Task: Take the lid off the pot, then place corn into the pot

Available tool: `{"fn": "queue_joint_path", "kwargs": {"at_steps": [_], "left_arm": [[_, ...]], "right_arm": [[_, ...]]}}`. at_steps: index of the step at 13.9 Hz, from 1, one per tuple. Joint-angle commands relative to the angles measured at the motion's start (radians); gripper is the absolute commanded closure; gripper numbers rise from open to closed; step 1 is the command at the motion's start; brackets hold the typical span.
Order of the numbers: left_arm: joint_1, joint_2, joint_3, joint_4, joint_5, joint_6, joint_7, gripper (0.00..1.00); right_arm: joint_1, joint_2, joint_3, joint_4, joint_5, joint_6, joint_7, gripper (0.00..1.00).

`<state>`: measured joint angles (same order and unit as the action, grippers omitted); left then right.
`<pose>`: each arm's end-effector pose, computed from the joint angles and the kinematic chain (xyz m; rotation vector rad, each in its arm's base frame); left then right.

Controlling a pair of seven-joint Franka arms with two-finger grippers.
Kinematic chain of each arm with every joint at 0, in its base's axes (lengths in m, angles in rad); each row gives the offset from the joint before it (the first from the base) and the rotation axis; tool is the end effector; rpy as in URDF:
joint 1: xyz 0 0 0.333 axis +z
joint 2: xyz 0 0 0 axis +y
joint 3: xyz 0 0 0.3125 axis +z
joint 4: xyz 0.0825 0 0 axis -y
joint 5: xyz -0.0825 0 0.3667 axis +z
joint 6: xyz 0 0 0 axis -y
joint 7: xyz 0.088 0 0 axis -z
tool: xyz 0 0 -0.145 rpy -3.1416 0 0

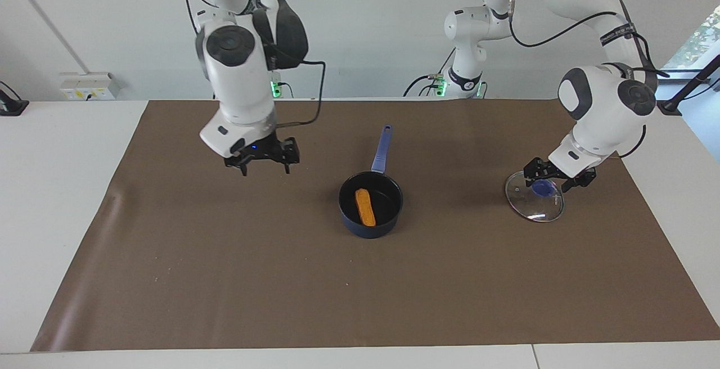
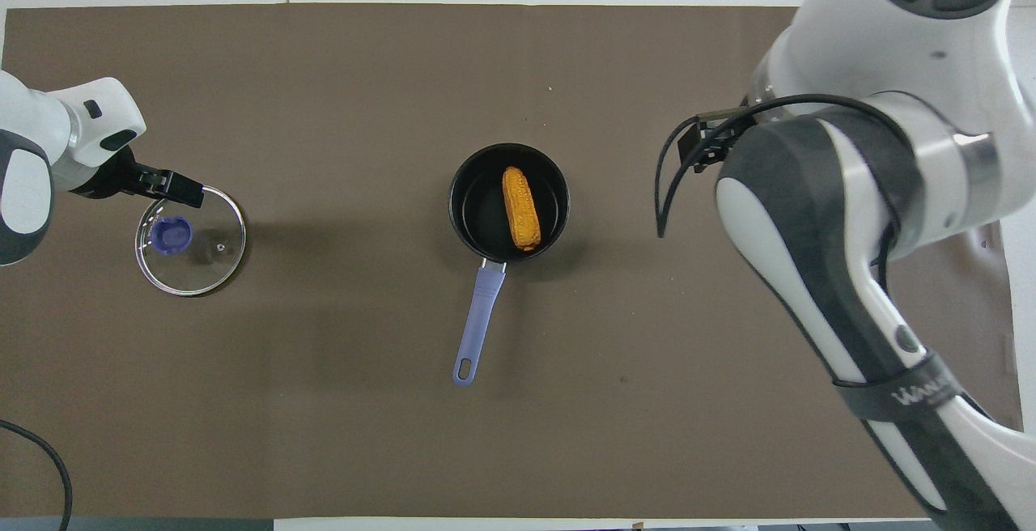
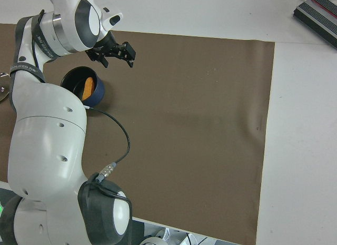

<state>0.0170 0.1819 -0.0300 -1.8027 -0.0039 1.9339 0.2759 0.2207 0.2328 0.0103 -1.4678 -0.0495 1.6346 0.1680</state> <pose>0.5871 -0.0074 0.4043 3.0929 -0.4470 -0.0766 0.5906 0.1312 0.5020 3.0796 0.1041 -0.0854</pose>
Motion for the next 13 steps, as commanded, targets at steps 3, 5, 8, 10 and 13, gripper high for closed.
{"fn": "queue_joint_path", "kwargs": {"at_steps": [3,5,8,10,13], "left_arm": [[-0.066,-0.073,0.004,0.092,0.036,-0.176,-0.107,0.00],[-0.069,-0.133,0.002,0.091,0.038,-0.229,-0.136,0.00],[-0.069,-0.202,-0.001,0.083,0.036,-0.297,-0.146,0.00],[-0.068,-0.249,0.001,0.068,0.036,-0.341,-0.149,0.00],[-0.066,-0.297,-0.001,0.019,0.036,-0.375,-0.168,0.00]], "right_arm": [[-0.161,-0.084,0.023,-0.037,0.011,-0.033,-0.139,0.00],[-0.162,-0.183,0.016,-0.104,-0.002,-0.036,-0.198,0.00],[-0.210,-0.263,0.016,-0.216,-0.006,-0.024,-0.228,0.00],[-0.212,-0.259,-0.009,-0.218,-0.006,0.001,-0.251,0.00],[-0.221,-0.280,-0.027,-0.273,0.000,0.039,-0.251,0.00]]}}
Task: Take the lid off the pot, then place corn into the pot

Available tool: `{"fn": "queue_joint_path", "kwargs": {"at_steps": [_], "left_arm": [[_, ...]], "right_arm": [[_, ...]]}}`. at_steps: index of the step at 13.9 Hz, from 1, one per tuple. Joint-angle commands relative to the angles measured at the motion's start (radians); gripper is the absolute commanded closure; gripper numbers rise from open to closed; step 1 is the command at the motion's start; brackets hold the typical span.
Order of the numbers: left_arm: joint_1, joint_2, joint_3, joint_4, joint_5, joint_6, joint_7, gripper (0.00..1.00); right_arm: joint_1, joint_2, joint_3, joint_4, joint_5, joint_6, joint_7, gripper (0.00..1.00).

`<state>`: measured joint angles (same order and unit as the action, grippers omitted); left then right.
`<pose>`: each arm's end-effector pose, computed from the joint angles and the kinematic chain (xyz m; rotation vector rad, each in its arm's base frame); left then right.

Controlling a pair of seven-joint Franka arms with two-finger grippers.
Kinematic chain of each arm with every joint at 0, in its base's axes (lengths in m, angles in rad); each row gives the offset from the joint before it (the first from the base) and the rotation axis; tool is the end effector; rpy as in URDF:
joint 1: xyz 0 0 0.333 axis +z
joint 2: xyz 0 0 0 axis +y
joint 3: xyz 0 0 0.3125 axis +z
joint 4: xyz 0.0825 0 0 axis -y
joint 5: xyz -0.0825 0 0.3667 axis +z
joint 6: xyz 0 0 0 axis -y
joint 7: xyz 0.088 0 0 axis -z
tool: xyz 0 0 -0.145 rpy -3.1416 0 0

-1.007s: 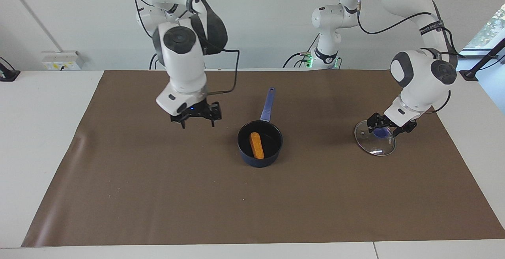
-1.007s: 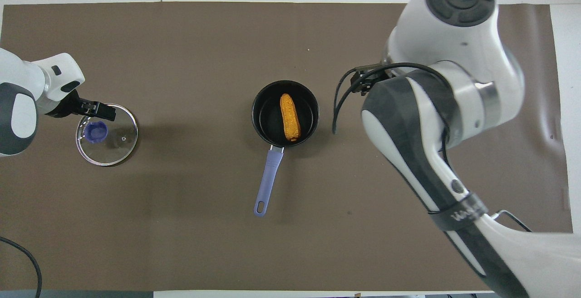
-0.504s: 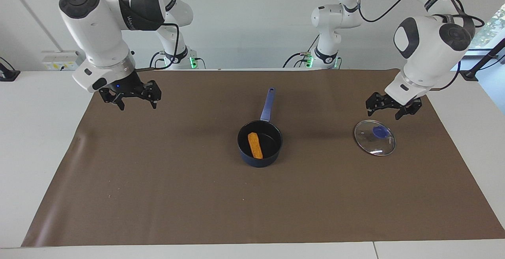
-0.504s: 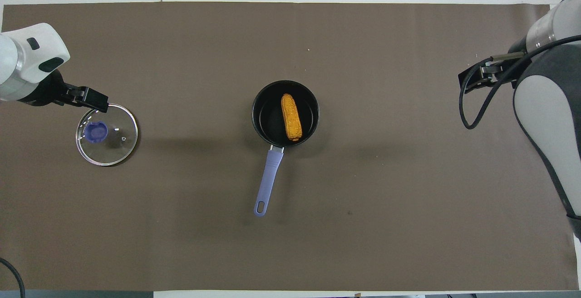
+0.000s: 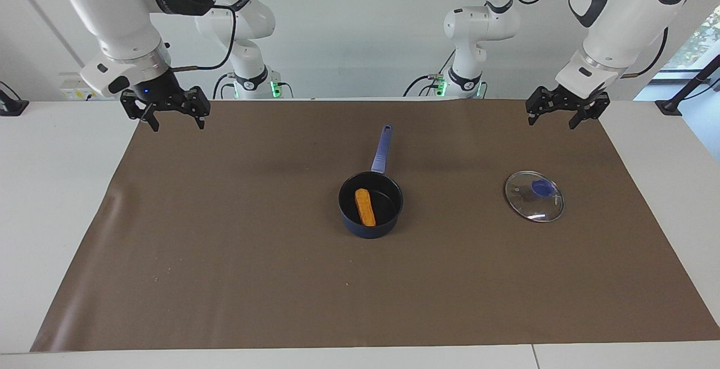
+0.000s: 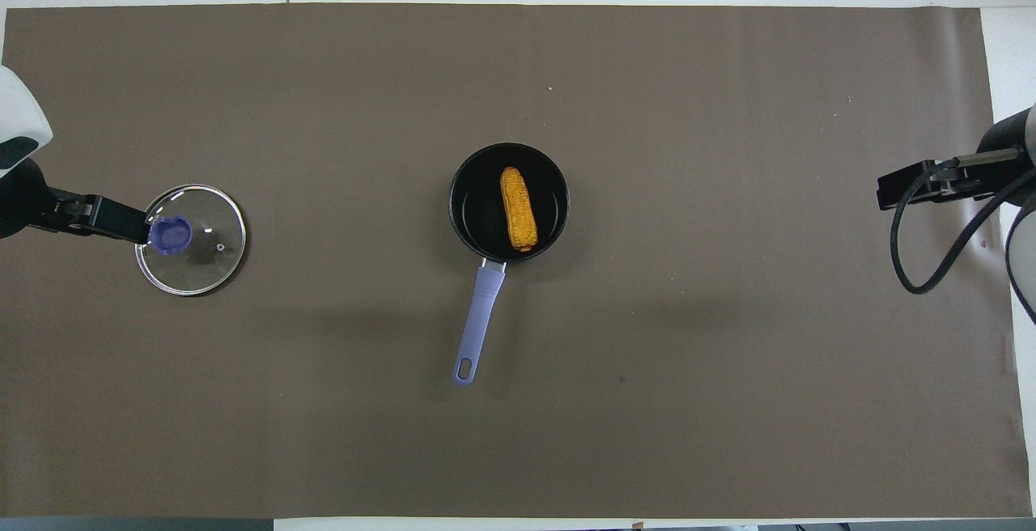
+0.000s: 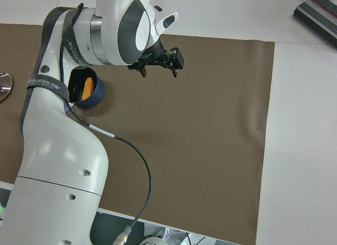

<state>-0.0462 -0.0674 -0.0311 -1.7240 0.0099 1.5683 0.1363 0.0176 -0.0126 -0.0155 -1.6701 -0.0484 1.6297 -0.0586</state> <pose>0.5071 -0.0383 0.5489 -3.1113 0.3339 0.1388 0.5350 -0.0057 0.5497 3.0924 0.0993 -0.0451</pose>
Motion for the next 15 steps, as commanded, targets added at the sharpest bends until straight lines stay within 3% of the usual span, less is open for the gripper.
{"fn": "queue_joint_path", "kwargs": {"at_steps": [1,3,6,15], "left_arm": [[-0.004,-0.045,0.000,-0.057,0.021,0.007,-0.049,0.00],[-0.004,-0.025,0.000,-0.013,0.012,-0.011,-0.053,0.00],[-0.008,0.049,0.000,0.147,0.005,-0.124,-0.057,0.00],[-0.011,0.040,0.005,0.124,-0.028,-0.126,-0.104,0.00]], "right_arm": [[-0.019,-0.047,-0.001,-0.103,0.004,0.061,-0.024,0.00],[-0.019,-0.040,0.000,-0.103,0.009,0.082,-0.020,0.00],[-0.039,-0.009,-0.004,-0.027,0.007,0.023,-0.026,0.00],[-0.033,-0.006,-0.047,-0.022,0.012,-0.004,-0.030,0.00]]}}
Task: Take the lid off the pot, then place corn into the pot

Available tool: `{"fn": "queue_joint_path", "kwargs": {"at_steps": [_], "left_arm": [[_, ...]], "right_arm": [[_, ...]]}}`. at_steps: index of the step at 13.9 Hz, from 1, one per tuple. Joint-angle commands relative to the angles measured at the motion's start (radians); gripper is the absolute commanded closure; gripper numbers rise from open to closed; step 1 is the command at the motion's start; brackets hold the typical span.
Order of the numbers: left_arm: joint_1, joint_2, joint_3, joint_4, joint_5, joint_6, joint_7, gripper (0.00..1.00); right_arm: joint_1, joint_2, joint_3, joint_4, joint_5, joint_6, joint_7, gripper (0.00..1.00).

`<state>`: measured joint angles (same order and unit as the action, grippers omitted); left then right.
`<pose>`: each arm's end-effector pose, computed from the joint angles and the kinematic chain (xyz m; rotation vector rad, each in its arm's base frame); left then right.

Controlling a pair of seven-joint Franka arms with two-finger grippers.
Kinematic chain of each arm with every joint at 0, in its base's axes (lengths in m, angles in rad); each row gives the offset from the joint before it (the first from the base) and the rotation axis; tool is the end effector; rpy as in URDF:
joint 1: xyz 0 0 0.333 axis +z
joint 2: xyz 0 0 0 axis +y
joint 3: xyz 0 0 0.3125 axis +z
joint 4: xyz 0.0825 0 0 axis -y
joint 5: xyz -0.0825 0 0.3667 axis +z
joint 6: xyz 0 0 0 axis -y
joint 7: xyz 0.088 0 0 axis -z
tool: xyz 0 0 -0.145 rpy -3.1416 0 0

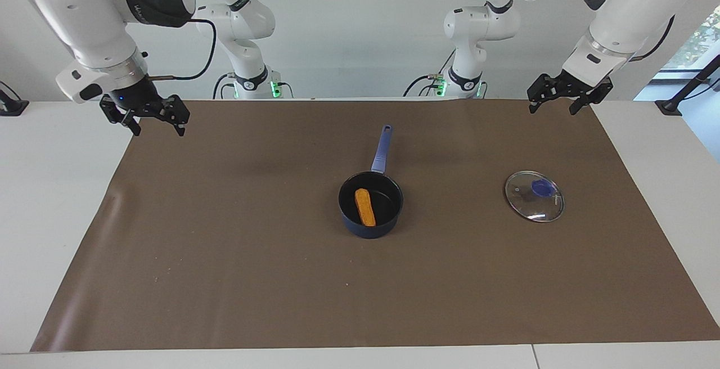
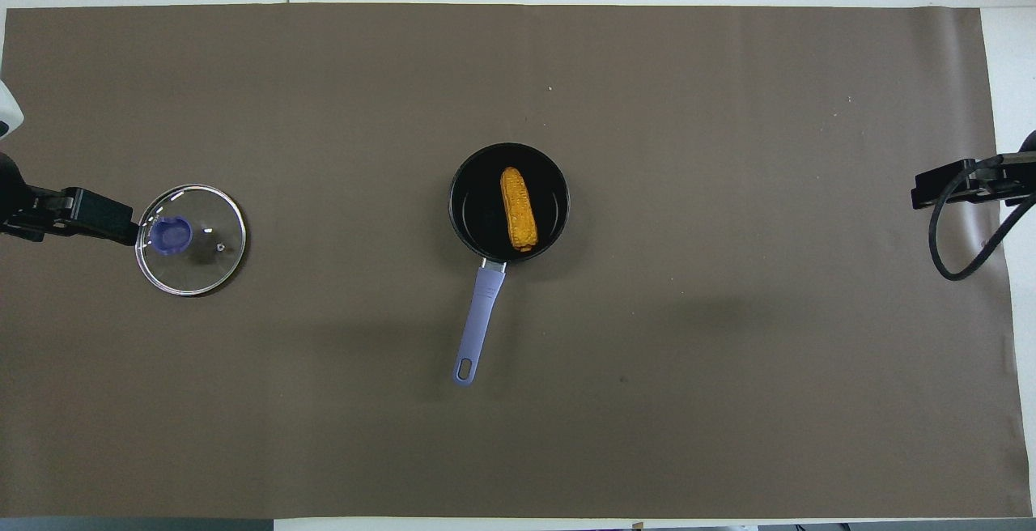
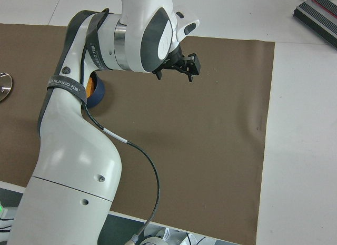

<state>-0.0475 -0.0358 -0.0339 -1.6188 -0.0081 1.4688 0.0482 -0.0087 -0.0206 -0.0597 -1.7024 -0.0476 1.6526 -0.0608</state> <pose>0.5080 -0.0430 0.5722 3.1249 -0.2032 -0.1792 0.5317 -0.0432 0.5411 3.0970 -0.0046 -0.0498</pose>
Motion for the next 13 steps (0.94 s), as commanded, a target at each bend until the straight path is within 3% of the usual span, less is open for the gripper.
{"fn": "queue_joint_path", "kwargs": {"at_steps": [1,13], "left_arm": [[-0.008,0.007,0.006,0.017,-0.010,-0.030,-0.019,0.00],[-0.009,0.005,0.005,0.016,-0.010,-0.022,-0.022,0.00]], "right_arm": [[-0.007,0.002,-0.003,0.010,0.011,-0.027,-0.036,0.00],[-0.022,-0.012,-0.009,0.006,0.011,-0.013,-0.028,0.00]]}}
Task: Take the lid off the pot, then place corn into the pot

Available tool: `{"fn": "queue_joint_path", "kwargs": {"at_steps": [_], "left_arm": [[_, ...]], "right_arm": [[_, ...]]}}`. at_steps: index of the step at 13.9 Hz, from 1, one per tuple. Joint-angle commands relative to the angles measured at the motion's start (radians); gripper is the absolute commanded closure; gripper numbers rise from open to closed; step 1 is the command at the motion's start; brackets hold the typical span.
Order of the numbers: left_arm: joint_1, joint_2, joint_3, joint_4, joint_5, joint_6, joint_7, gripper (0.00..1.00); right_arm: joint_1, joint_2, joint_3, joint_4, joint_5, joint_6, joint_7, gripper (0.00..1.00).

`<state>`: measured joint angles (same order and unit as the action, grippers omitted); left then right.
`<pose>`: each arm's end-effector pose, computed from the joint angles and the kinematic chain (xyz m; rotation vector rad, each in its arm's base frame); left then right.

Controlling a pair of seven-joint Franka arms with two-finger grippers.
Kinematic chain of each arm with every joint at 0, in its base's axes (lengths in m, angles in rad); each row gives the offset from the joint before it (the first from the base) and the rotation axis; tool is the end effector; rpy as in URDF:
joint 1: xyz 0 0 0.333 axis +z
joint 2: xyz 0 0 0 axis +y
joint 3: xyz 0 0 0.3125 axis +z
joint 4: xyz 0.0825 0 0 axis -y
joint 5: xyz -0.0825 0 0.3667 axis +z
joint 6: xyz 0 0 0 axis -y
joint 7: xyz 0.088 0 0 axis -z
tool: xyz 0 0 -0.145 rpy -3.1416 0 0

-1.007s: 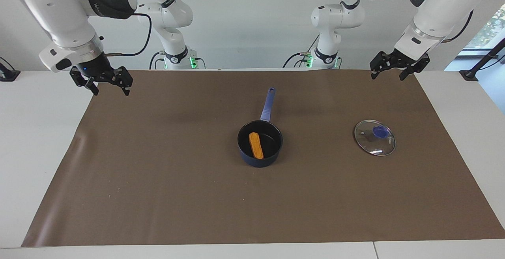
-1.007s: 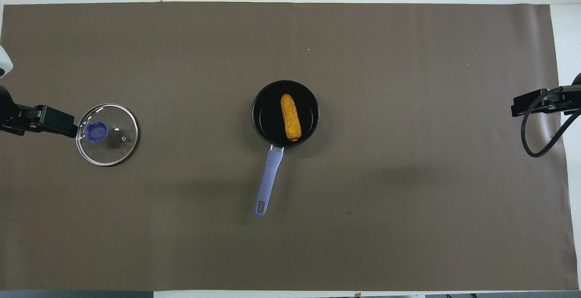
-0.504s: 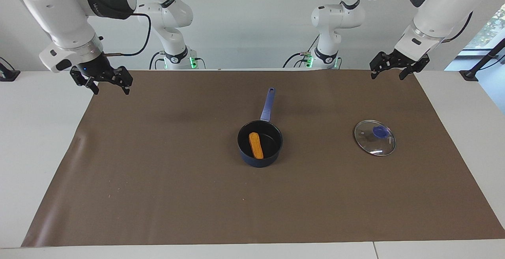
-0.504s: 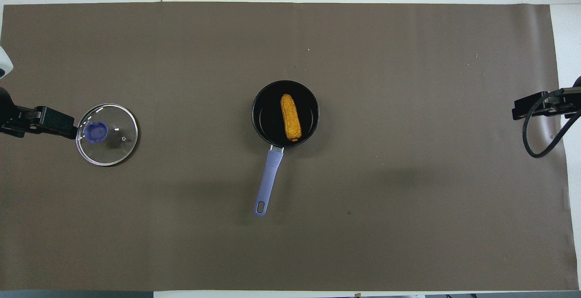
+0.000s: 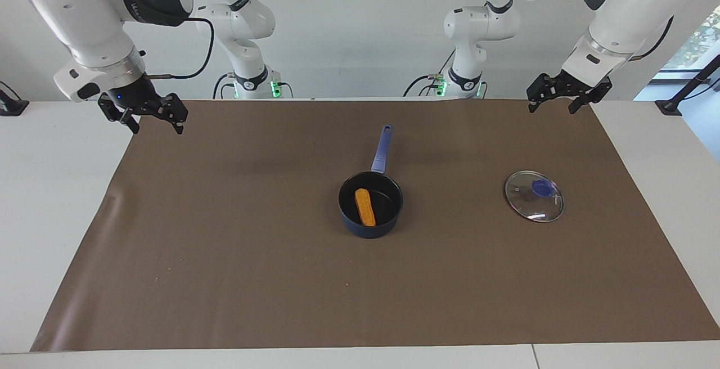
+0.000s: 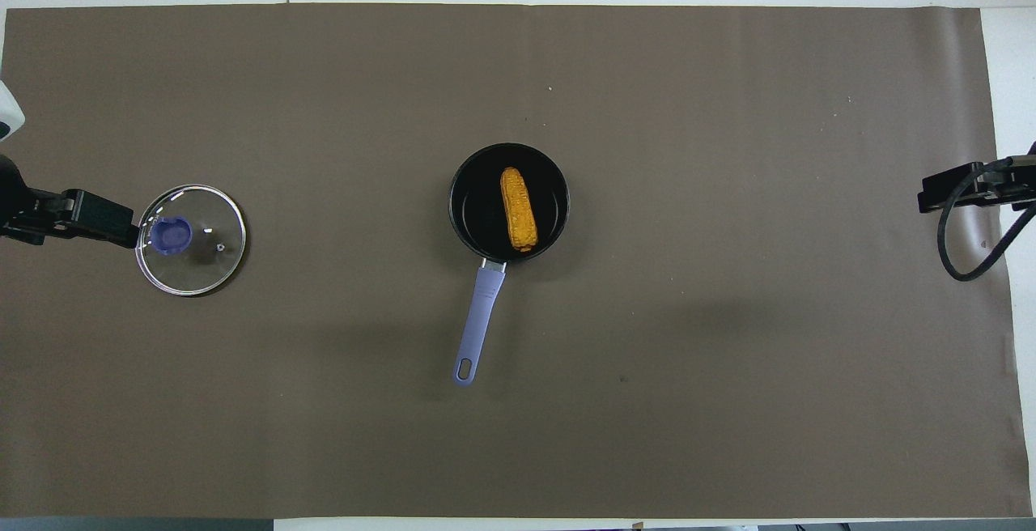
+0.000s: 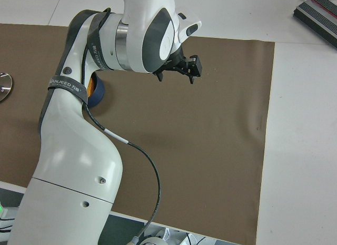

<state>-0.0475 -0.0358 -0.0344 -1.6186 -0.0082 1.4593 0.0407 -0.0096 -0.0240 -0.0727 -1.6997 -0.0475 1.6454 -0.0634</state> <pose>0.5066 -0.0431 0.5716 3.1253 -0.1923 -0.1938 0.5295 -0.0506 0.5435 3.0978 -0.0226 -0.0520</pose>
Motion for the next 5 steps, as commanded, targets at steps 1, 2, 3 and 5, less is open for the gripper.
{"fn": "queue_joint_path", "kwargs": {"at_steps": [1,2,3,5], "left_arm": [[-0.009,0.005,0.005,0.014,-0.010,-0.013,-0.013,0.00],[-0.009,0.005,0.005,0.014,-0.010,-0.013,-0.015,0.00],[-0.009,0.005,0.005,0.016,-0.010,-0.013,-0.015,0.00],[-0.009,0.005,0.004,0.014,-0.010,-0.013,-0.015,0.00]], "right_arm": [[-0.024,-0.008,0.004,0.002,0.009,-0.012,-0.029,0.00],[-0.029,-0.010,0.002,0.000,0.011,-0.021,-0.033,0.00],[-0.036,-0.010,0.004,-0.003,0.011,-0.019,-0.035,0.00],[-0.035,-0.010,0.004,-0.001,0.038,-0.006,-0.032,0.00]]}}
